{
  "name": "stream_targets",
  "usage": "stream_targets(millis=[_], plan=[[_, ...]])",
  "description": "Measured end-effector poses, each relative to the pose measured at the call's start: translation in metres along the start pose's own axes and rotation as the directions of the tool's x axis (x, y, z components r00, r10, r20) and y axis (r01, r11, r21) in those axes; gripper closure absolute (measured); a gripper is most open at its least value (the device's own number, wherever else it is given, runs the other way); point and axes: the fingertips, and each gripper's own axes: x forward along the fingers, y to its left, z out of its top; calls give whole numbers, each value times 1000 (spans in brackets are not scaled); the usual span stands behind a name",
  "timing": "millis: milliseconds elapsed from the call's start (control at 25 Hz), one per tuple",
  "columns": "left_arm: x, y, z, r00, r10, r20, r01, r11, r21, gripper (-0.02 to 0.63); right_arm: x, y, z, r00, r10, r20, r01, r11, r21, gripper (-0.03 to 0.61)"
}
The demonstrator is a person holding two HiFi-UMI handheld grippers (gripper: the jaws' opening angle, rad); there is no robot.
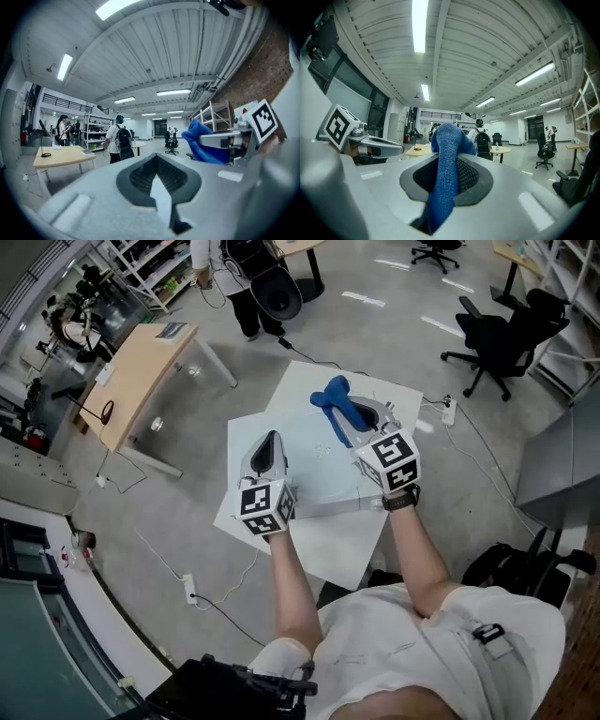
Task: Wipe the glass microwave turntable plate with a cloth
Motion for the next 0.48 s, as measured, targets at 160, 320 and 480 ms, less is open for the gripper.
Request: stream_targets(millis=[160, 320, 480], plan=[[5, 18, -23, 995, -46, -91, 43, 998, -39, 611, 27, 20, -3, 995, 69, -72, -75, 994, -78, 518], [4, 31, -57, 969, -125, -213, 112, 991, -70, 612, 57, 61, -21, 960, 197, -196, -228, 962, -148, 517], [0, 28, -90, 912, -245, -329, 223, 969, -103, 611, 84, 97, -60, 876, 293, -384, -387, 901, -197, 517]])
